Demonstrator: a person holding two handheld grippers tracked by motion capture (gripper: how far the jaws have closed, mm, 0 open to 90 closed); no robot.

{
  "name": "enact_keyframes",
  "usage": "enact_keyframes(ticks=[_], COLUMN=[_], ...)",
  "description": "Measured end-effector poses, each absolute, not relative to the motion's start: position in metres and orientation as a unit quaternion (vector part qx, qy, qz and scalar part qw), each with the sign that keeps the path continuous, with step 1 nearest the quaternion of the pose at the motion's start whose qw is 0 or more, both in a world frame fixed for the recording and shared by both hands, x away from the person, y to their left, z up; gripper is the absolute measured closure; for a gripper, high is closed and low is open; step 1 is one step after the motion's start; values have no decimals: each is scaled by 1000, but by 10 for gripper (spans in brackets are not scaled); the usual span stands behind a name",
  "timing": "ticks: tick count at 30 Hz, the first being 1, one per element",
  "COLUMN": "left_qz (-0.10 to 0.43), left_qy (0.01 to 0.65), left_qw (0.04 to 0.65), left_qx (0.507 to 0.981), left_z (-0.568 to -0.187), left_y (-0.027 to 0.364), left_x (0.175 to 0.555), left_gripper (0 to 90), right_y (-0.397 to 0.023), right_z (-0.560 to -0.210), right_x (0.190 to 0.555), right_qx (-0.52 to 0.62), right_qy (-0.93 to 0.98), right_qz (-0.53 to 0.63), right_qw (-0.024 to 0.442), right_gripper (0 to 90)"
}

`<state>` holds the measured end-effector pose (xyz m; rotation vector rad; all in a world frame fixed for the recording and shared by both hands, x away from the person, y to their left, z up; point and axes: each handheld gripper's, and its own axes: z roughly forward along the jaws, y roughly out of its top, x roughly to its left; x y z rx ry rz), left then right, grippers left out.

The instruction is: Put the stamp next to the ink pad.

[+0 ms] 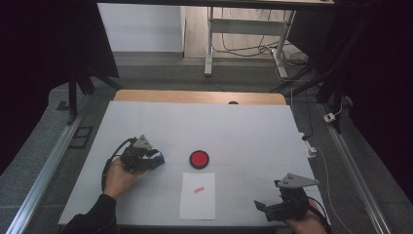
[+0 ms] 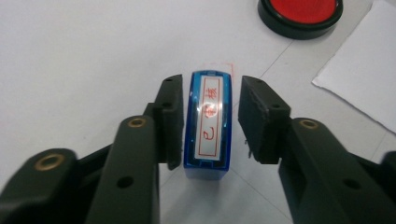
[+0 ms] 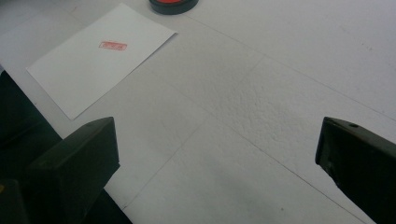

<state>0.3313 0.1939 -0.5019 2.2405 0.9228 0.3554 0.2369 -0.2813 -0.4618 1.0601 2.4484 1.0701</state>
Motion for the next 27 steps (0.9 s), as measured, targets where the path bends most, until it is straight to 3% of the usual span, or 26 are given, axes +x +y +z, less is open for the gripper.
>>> enact_keyframes(ticks=[3,11,17,27], left_qz=[139,102,88,88], left_qy=[358,376,378,383], left_qw=[351,396,416,439], left_qx=[854,832,822,808], left_z=[-495,-482,-473,-463], left_y=[196,204,204,213], left_x=[328,319,304,278], left_gripper=[453,252,146,60], right_y=[-281,-281,-281,-281], right_z=[-462,-461,-461,-461], right_x=[237,237,236,236], right_qx=[365,366,366,367], right_qy=[844,843,843,843], right_qz=[370,370,371,370], right_qw=[134,134,134,134], right_gripper=[1,1,1,1])
